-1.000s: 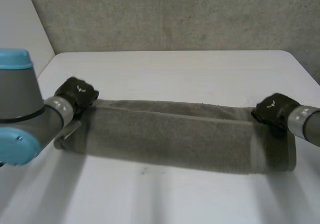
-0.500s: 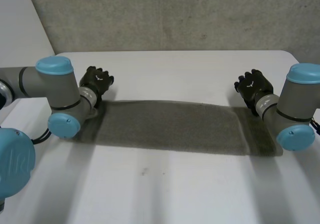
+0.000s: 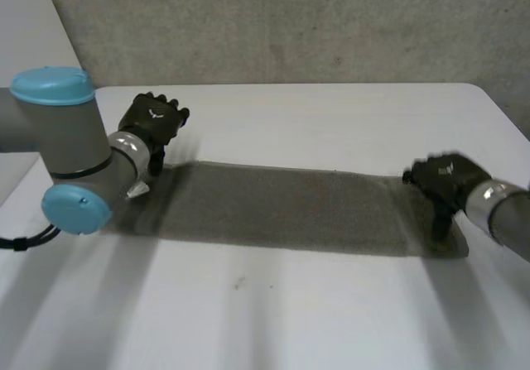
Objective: Fold the towel.
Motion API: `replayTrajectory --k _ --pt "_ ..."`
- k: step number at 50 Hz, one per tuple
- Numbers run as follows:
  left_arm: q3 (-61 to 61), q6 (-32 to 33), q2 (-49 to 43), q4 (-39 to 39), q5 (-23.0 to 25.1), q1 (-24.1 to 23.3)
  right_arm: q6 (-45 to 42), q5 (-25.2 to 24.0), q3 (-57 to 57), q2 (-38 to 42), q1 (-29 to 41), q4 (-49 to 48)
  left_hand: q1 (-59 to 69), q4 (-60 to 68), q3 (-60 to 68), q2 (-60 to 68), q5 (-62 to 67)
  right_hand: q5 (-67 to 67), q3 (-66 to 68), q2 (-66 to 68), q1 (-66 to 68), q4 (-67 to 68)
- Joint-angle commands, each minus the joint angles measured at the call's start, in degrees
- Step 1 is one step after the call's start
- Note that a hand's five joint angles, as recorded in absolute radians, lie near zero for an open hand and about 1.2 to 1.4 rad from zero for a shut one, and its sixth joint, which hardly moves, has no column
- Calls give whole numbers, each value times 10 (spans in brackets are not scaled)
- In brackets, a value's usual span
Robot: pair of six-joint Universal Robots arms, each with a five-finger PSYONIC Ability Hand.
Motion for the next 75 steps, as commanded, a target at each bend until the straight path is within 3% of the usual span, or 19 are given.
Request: replayTrajectory --k 1,5,15,35,38,40,41,42,44,57,65,70,72,73,75 --pt "-22 -84 15 1 32 44 1 -82 116 -18 -76 18 5 6 5 6 5 17 30 22 34 18" --pt "-1 -80 -7 7 54 72 0 -101 154 -18 -97 -24 13 14 13 15 14 22 35 27 40 23" --pt "53 -59 -64 27 60 87 2 -104 164 -20 -98 -51 23 24 23 25 24 75 87 79 92 75" --pt "-59 -63 7 31 60 51 1 -105 177 -19 -99 -113 17 18 17 18 17 170 183 175 188 171" --pt "-71 -63 17 32 60 51 0 -104 177 -15 -100 -128 17 18 17 18 17 270 282 274 287 271" --pt "-79 -63 23 33 60 50 -7 -99 177 -9 -99 -144 18 19 18 20 19 472 484 477 489 473" --pt "-79 -63 23 33 60 50 -7 -99 177 -9 -99 -144 18 19 18 20 19 473 486 478 490 474" --pt "-81 -63 26 33 60 50 -9 -98 176 -9 -99 -153 17 18 17 18 17 590 602 594 607 591" --pt "-85 -63 28 33 60 50 -9 -96 174 -7 -100 -160 18 19 18 20 19 669 681 673 686 670" --pt "-116 -63 57 33 60 52 -62 -87 149 -2 -160 -162 18 19 18 20 19 669 682 674 687 670" --pt "-165 -63 105 33 61 60 -152 -17 82 -8 -194 -159 18 19 18 20 19 669 682 674 687 670" --pt "-191 -63 134 35 61 63 -148 15 37 -15 -147 -157 18 19 18 20 19 669 682 674 687 670" --pt "-204 -64 151 41 61 64 -119 18 -3 -26 -53 -157 22 23 22 23 22 669 682 674 687 670" --pt "-204 -64 151 41 61 64 -119 18 -4 -26 -53 -157 22 23 22 23 22 669 682 674 687 670" --pt "-214 -65 167 52 60 68 -84 15 -41 -20 32 -157 22 23 22 23 22 669 682 674 687 670"
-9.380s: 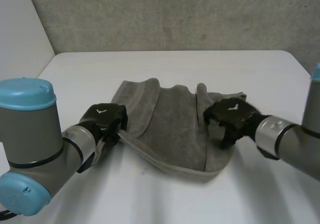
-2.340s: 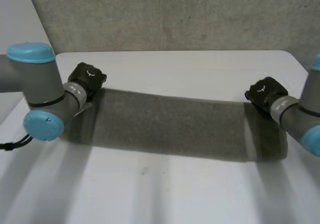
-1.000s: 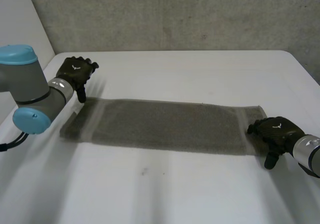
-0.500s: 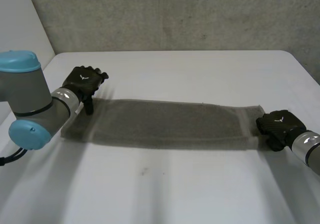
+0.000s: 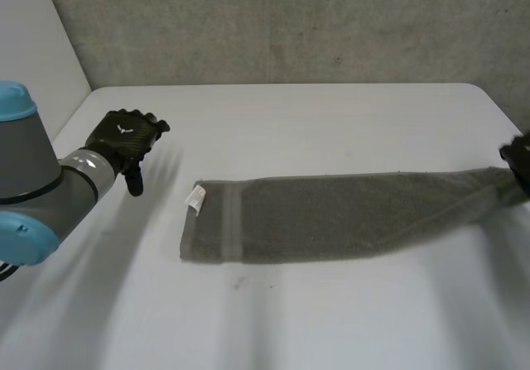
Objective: Fold the towel.
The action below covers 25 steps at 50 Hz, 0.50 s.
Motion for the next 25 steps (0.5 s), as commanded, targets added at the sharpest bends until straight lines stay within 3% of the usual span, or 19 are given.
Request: replayTrajectory --k 1,3,6,8,11,19,25 --pt "-31 -2 42 17 -1 6 65 8 -88 -6 186 0 22 20 21 20 20 144 123 129 260 117" --pt "-40 -7 56 22 -1 6 83 2 -122 23 267 -5 22 20 21 20 20 144 123 129 260 117" --pt "-43 -10 64 22 -2 7 85 -1 -144 46 318 -6 22 20 21 20 20 144 123 129 260 117" --pt "-52 -23 79 23 -2 11 83 -16 -191 94 419 -8 22 20 21 20 20 144 123 129 260 117" --pt "-63 -38 93 23 -1 12 85 -38 -224 142 481 -14 20 19 19 19 19 144 123 129 260 117" --pt "-85 -52 104 24 -1 10 88 -88 -248 243 589 -37 20 19 19 19 19 144 123 129 260 117" --pt "-90 -53 102 33 -1 3 86 -81 -250 273 604 -37 19 17 18 17 17 144 123 129 260 117"
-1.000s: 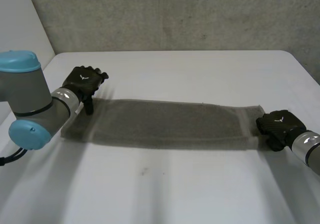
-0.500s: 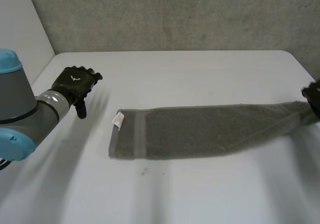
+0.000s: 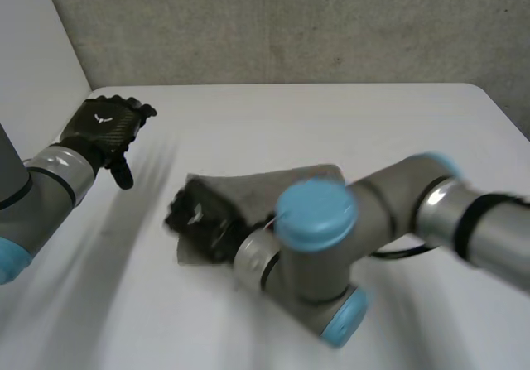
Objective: Fold the towel.
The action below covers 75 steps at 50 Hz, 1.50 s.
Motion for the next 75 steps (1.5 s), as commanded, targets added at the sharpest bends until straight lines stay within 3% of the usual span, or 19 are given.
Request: replayTrajectory --k 1,2,3,4,9,18,24,28,35,37,38,40,42,49,54,59,67,74,75 --pt "-8 -1 -4 13 -1 -10 -2 2 0 43 27 -2 17 15 16 15 14 -28 -52 -40 89 -52" --pt "-8 -2 -6 15 -1 -15 -1 13 3 37 26 -1 17 15 16 15 14 -356 -380 -368 -240 -380" --pt "-8 -2 -6 15 -1 -15 -1 13 3 36 26 -1 17 15 16 15 14 -360 -383 -372 -243 -384" --pt "-6 -2 -7 17 -1 -20 3 28 8 26 22 1 19 17 17 16 16 -559 -583 -571 -442 -583" --pt "6 -3 -10 27 -2 -47 40 69 42 -45 -21 7 20 18 19 18 18 -559 -583 -571 -442 -583" --pt "23 -36 -46 41 -9 -100 218 71 178 -188 -144 12 24 22 23 21 21 -559 -583 -571 -442 -583" --pt "21 -58 -78 40 -15 -120 236 64 241 -208 -202 30 29 27 28 26 26 -559 -583 -571 -442 -583" --pt "14 -60 -116 40 -45 -141 229 46 289 -210 -253 43 29 27 28 26 26 -559 -583 -571 -442 -583" --pt "13 -57 -154 41 -105 -164 218 12 329 -193 -290 34 27 25 26 25 24 -385 -409 -397 -268 -409" --pt "12 -58 -163 41 -118 -172 204 14 325 -169 -292 23 27 25 26 25 24 -144 -168 -156 -27 -168" --pt "12 -58 -163 41 -118 -172 204 15 325 -169 -292 23 27 25 26 25 24 -143 -166 -155 -26 -167" --pt "10 -58 -164 40 -119 -179 181 16 319 -166 -297 8 27 25 26 25 24 140 116 128 257 116" --pt "7 -58 -160 40 -120 -182 163 17 314 -171 -298 1 27 25 26 25 24 141 117 129 258 117" --pt "-4 -57 -126 34 -125 -184 108 49 259 -211 -281 -15 25 23 24 23 23 141 117 129 258 117" --pt "-18 -58 -67 33 -126 -175 99 72 172 -206 -190 -4 24 22 23 21 21 141 117 129 258 117" --pt "-44 -58 23 33 -150 -115 52 70 59 -140 -93 46 20 18 19 18 18 141 117 129 258 117" --pt "-70 -60 94 33 -142 -35 -37 53 10 -31 31 56 19 17 18 16 16 141 117 129 258 117" --pt "-73 -64 99 33 -105 -18 -67 37 8 29 52 53 19 17 18 16 16 132 108 119 248 108" --pt "-73 -65 98 33 -95 -17 -67 39 8 26 52 49 19 17 18 16 16 -193 -217 -205 -76 -217"
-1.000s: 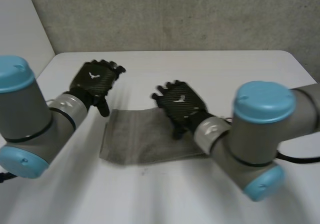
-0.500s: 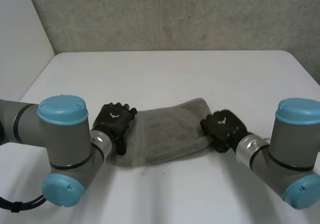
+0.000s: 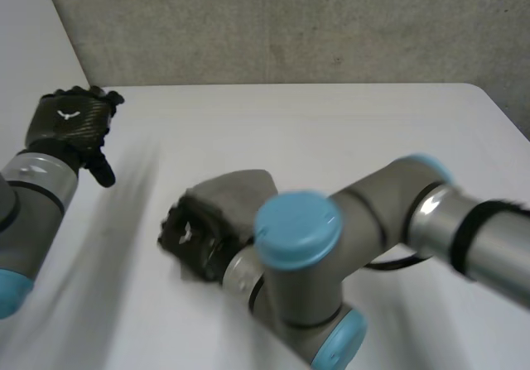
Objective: Fold the towel.
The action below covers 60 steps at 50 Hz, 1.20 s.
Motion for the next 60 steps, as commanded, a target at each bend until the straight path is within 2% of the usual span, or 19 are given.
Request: replayTrajectory --k 1,2,7,9,10,11,12,14,15,17,20,27,30,33,36,41,43,52,60 --pt "-3 -4 1 0 41 15 -23 -9 2 41 14 -8 13 13 13 13 14 -202 -215 -204 -68 -220" --pt "-3 -4 -2 1 50 13 -14 -7 3 32 10 -12 13 13 13 13 14 -564 -577 -567 -430 -582" --pt "10 -12 -7 4 69 5 41 3 19 -43 -7 -31 15 15 15 15 15 -564 -577 -567 -430 -582" --pt "28 -38 -21 5 73 -6 145 9 46 -102 -54 -32 22 21 21 21 22 -564 -577 -567 -430 -582" --pt "28 -38 -21 5 73 -6 145 9 46 -102 -55 -32 22 21 22 21 22 -564 -577 -567 -430 -582" --pt "44 -58 -34 5 72 -20 210 9 58 -130 -77 -33 25 25 25 25 25 -564 -577 -567 -430 -582" --pt "44 -58 -34 5 72 -20 211 9 58 -130 -77 -33 25 25 25 25 25 -564 -577 -567 -430 -582" --pt "75 -104 -56 3 71 -44 341 6 74 -172 -117 -31 30 30 30 30 30 -564 -577 -567 -430 -582" --pt "75 -104 -56 3 71 -44 341 6 74 -172 -117 -31 30 30 30 30 30 -564 -577 -567 -430 -582" --pt "98 -148 -81 0 70 -60 434 2 77 -186 -150 -11 49 48 48 48 49 -564 -577 -567 -430 -582" --pt "115 -182 -112 -12 69 -72 471 -8 71 -181 -173 35 49 48 48 48 49 -564 -577 -567 -430 -582" --pt "137 -202 -190 -48 62 -111 480 -45 39 -127 -195 89 56 55 55 55 56 -564 -577 -567 -430 -582" --pt "138 -201 -224 -54 43 -122 480 -54 19 -92 -197 105 64 63 64 63 64 -564 -577 -567 -430 -582" --pt "136 -197 -268 -57 -18 -126 479 -58 -22 -31 -197 139 66 65 65 65 66 -564 -577 -567 -430 -582" --pt "130 -196 -281 -61 -44 -126 472 -60 -46 6 -195 159 64 63 64 63 64 -564 -577 -567 -430 -582" --pt "120 -187 -285 -67 -45 -123 455 -57 -84 52 -195 184 59 58 59 58 59 -564 -577 -567 -430 -582" --pt "112 -165 -287 -67 -45 -120 414 -49 -105 71 -193 196 57 57 57 57 57 -564 -577 -567 -430 -582" --pt "112 -108 -280 -68 -45 -126 341 -2 -128 45 -184 197 56 55 55 55 56 -564 -577 -567 -430 -582" --pt "182 -105 -202 -94 -45 -149 362 26 -120 -97 -207 174 52 52 52 52 52 -564 -577 -567 -430 -582"
